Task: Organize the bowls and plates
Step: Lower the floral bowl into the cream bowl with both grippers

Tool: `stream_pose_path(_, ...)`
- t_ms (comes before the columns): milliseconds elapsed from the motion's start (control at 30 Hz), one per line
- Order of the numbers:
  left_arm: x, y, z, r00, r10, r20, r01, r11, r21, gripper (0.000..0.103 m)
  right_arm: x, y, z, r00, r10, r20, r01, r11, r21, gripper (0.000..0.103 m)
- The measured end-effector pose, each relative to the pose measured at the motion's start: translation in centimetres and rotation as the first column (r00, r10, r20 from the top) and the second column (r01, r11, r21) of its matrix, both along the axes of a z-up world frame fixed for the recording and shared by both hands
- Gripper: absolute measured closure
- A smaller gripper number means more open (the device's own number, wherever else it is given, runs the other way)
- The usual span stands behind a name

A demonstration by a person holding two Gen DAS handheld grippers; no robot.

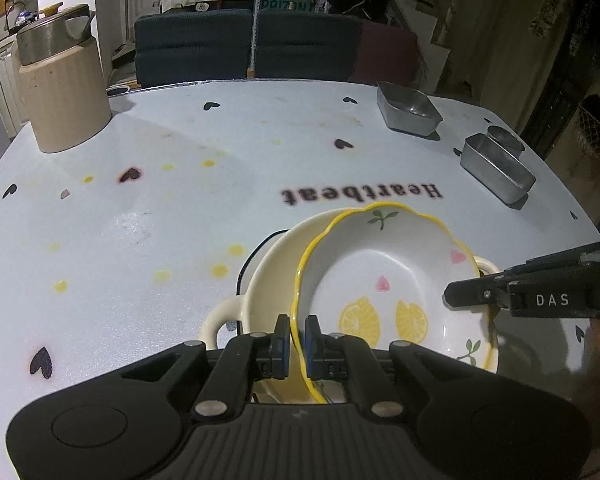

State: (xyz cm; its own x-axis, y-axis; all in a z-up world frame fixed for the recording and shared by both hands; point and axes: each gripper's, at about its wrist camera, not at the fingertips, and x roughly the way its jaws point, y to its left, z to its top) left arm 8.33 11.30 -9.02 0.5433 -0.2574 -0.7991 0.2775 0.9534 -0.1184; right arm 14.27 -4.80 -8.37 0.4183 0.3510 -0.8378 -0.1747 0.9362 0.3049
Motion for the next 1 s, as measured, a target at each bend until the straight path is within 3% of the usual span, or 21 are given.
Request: stream_pose_path(1000, 0.56, -0.31, -0.79, 1.0, -0.015, -0.001, 0.015, 0.999, 0.047, 0.092, 0.71, 0.5, -0.94, 0.999, -0.028, -0.03, 0.028, 1.0, -0.011, 0.096)
